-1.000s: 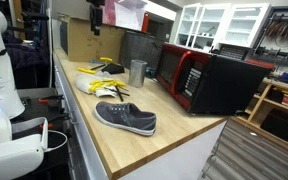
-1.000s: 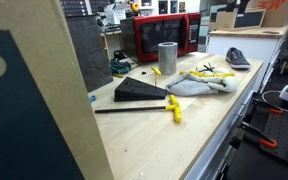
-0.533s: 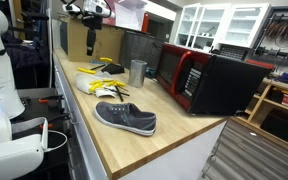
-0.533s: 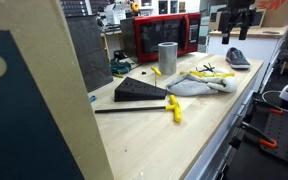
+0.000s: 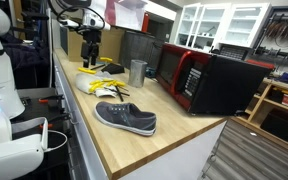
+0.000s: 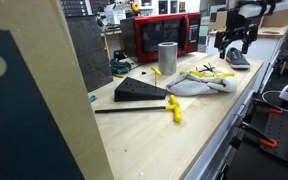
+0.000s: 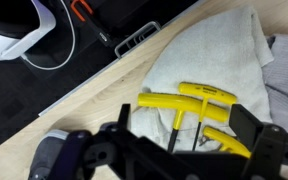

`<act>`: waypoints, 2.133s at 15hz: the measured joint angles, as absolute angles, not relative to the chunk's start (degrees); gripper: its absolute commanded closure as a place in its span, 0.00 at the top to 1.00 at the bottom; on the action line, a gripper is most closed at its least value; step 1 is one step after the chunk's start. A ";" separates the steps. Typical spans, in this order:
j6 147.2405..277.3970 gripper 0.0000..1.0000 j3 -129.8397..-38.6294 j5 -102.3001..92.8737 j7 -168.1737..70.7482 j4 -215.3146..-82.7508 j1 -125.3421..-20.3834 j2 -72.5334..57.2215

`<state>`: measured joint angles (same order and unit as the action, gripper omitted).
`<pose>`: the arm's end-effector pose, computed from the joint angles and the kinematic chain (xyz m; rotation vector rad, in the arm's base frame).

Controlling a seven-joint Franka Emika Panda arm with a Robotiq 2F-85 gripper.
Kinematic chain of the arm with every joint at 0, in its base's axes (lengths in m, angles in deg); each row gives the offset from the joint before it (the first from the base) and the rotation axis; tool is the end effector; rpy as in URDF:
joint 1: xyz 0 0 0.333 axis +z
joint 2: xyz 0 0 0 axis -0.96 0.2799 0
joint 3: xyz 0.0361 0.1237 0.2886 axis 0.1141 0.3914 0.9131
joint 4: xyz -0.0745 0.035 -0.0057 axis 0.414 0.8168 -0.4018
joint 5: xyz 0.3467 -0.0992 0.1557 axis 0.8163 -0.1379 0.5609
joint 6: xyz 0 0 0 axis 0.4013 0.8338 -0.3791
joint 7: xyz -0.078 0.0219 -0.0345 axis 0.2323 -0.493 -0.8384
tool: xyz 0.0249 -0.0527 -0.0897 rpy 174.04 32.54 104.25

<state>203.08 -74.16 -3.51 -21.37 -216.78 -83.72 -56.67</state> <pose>0.3364 -0.0278 0.3633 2.9041 -0.9379 -0.0341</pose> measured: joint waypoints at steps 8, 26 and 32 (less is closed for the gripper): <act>210.97 1.00 -73.54 -11.73 -9.64 -216.73 -87.96 -49.14; 217.05 0.74 -68.25 -26.55 11.82 -216.53 -83.96 -40.09; 218.67 0.28 -68.25 -31.92 18.06 -215.97 -82.33 -38.25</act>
<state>218.67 -68.25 -31.92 18.06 -215.97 -82.33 -38.25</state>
